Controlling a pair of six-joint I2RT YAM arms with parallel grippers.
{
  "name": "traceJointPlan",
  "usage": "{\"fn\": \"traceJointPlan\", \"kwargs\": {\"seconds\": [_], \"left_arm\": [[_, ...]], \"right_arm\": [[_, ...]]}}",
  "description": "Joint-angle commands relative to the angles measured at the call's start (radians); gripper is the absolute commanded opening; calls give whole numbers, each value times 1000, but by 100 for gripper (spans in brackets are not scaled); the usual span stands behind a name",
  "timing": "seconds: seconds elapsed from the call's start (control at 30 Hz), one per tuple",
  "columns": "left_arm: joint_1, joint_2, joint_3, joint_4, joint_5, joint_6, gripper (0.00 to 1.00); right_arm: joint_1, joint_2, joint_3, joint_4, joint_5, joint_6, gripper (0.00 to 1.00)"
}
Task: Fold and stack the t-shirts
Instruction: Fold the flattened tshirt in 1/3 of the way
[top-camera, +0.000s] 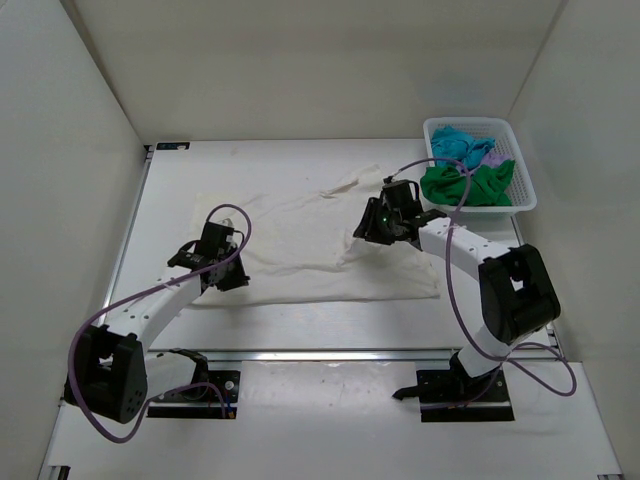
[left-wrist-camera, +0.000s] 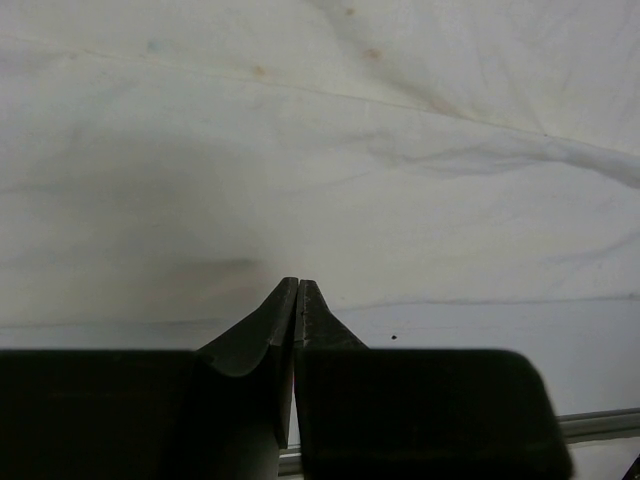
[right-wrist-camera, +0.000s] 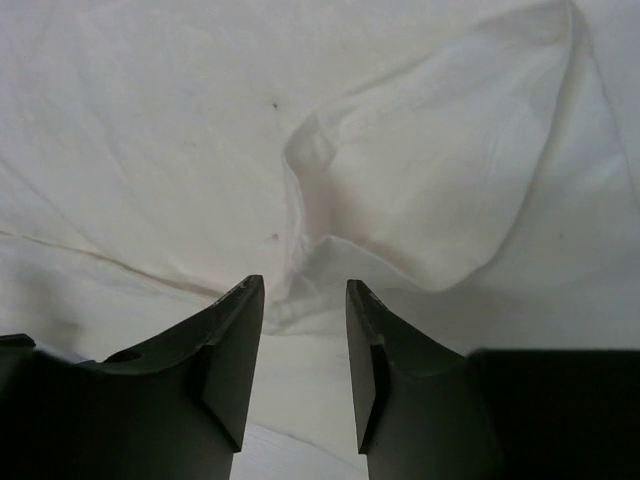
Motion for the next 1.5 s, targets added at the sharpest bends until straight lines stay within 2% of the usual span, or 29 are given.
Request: {"fn": "traceJointPlan", "kwargs": {"seconds": [0.0, 0.27, 0.33, 0.43, 0.57, 0.77, 0.87, 1.0, 1.07, 1.2, 1.27, 1.37, 1.43, 1.47], "left_arm": [[-9, -29, 1, 12, 20, 4, 14], [-32, -33, -11, 2, 19, 1, 11], [-32, -35, -8, 3, 25, -5, 11], [-38, -35, -13, 5, 26, -5, 11], [-46, -33, -22, 8, 29, -2, 12], [-38, -38, -22, 14, 31, -9, 11], [-35, -32, -16, 16, 31, -9, 11], [-32, -14, 24, 11, 22, -2, 11], [-27, -3, 42, 9, 17, 1, 11], [-18, 20, 81, 16, 19, 0, 11], [-10, 28, 90, 23, 25, 0, 16], [17, 43, 119, 42, 35, -6, 18], [37, 74, 154, 61, 43, -11, 20], [63, 116, 191, 66, 39, -9, 19]], "right_arm": [[20, 43, 17, -63, 11, -17, 37], [32, 177, 164, -72, 26, -11, 31], [45, 211, 200, -78, 27, -5, 25], [71, 243, 232, -91, 38, 1, 27], [80, 272, 257, -100, 43, -8, 34], [97, 289, 295, -126, 58, -16, 10], [117, 286, 313, -120, 64, -23, 7], [149, 332, 394, -158, 55, -51, 7], [163, 353, 424, -167, 41, -63, 11], [177, 416, 512, -210, 14, -83, 36], [178, 426, 552, -235, 15, -100, 38], [155, 394, 583, -244, 17, -126, 38], [119, 364, 602, -244, 21, -157, 33], [89, 363, 640, -250, 26, -177, 26]]}}
